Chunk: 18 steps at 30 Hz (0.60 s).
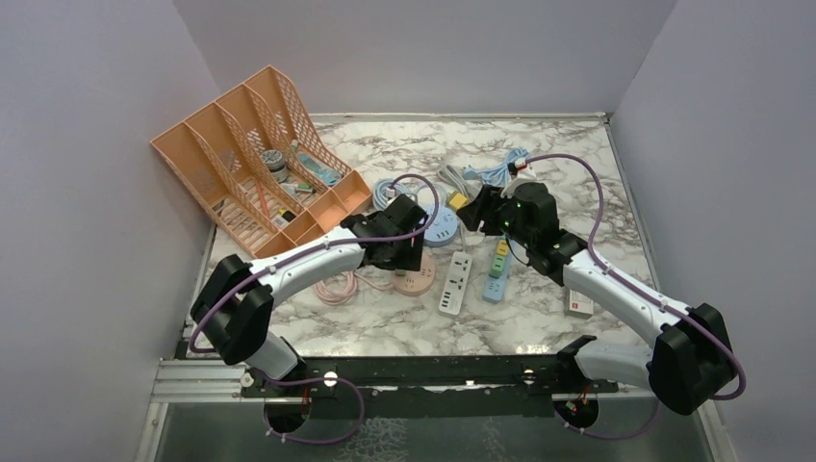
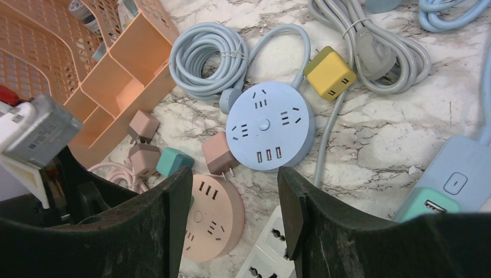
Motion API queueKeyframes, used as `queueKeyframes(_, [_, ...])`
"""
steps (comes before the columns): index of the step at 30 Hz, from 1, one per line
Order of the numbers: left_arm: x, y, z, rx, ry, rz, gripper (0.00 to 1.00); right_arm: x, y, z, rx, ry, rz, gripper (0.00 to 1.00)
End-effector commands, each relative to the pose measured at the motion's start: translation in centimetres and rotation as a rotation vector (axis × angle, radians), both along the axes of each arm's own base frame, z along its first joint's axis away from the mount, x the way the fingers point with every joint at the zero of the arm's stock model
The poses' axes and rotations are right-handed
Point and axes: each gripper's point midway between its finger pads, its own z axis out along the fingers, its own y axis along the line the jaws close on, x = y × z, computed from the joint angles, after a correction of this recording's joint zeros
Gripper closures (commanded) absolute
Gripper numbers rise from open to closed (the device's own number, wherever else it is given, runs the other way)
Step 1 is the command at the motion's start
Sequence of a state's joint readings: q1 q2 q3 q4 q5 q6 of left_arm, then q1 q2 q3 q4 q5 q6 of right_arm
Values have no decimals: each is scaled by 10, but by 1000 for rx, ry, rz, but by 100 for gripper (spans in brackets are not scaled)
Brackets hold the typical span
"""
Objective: Insert the plug
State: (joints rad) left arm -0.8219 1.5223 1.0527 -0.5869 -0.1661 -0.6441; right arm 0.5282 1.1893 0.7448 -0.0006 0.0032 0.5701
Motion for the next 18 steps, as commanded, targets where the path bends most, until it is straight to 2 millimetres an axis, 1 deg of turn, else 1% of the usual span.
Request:
queueKeyframes(1, [9, -3, 31, -81, -29, 44, 27, 4, -2, 9, -12, -26, -12, 44])
queueKeyframes(5, [27, 20, 36, -62, -78, 158, 25, 4, -3, 8, -12, -27, -13, 44])
queueKeyframes(7, [36, 34, 35, -58, -88, 228, 26, 4, -4, 8, -13, -28, -16, 44])
queueKeyframes(9, [44, 42, 33, -62, -89, 268, 29, 4, -5, 7, -14, -28, -21, 45])
queueKeyframes(13, [56, 40, 24, -60, -68, 257, 34, 4, -4, 7, -13, -28, -23, 45])
queueKeyframes(18, [60, 35, 3, -28, -23, 215, 35, 5, -6, 8, -17, -34, -29, 45])
